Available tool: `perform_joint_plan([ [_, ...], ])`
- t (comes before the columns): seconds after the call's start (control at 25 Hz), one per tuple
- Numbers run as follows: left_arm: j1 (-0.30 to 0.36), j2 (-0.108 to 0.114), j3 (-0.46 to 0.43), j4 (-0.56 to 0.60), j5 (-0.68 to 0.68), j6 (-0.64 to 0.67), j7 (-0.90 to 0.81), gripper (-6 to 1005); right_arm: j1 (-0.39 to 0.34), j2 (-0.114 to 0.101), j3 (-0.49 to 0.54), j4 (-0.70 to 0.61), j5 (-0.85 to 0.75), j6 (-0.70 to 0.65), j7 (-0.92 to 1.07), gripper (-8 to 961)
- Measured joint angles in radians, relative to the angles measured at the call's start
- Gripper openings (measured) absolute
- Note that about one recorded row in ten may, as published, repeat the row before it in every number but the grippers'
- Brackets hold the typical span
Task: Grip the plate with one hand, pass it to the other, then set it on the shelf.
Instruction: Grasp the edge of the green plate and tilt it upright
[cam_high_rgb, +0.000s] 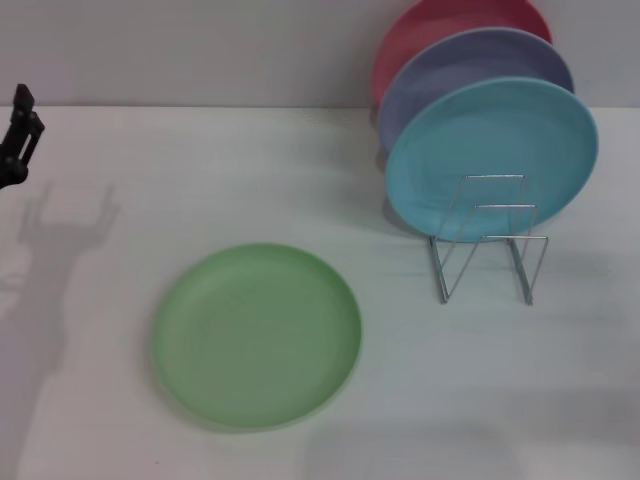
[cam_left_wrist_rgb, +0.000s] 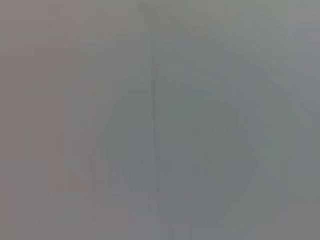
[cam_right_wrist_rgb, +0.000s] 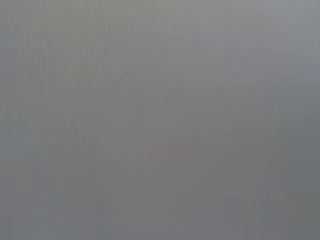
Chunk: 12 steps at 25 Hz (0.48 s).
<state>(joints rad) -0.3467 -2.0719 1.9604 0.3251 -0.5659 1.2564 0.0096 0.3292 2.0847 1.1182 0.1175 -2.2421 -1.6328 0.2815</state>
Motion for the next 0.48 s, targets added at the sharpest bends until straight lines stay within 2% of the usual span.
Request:
perform_joint_plan([
  [0.16, -0.036, -0.001, -0.058, 0.001, 0.0, -0.15, 0.131, 832, 0.0, 0.0, 0.0, -0.001, 0.002, 0.0, 0.0, 584],
  [0.24, -0.045, -0.001, -0.079, 0.005, 0.0, -0.196, 0.136, 831, 0.0, 0.0, 0.0, -0.002, 0.002, 0.0, 0.0, 584],
  [0.28, -0.057, -0.001, -0.119, 0.025, -0.001, -0.279, 0.124, 831, 0.0, 0.0, 0.0, -0.003, 0.002, 0.0, -0.001, 584],
  [0.32, -0.059, -0.001, -0.13, 0.033, -0.001, -0.307, 0.115, 831, -0.001, -0.001, 0.001, -0.003, 0.003, 0.0, -0.001, 584],
  [0.48, -0.046, 0.012, -0.183, 0.187, 0.001, -0.573, -0.003, 831, -0.004, -0.001, 0.004, -0.001, 0.003, -0.001, -0.001, 584],
])
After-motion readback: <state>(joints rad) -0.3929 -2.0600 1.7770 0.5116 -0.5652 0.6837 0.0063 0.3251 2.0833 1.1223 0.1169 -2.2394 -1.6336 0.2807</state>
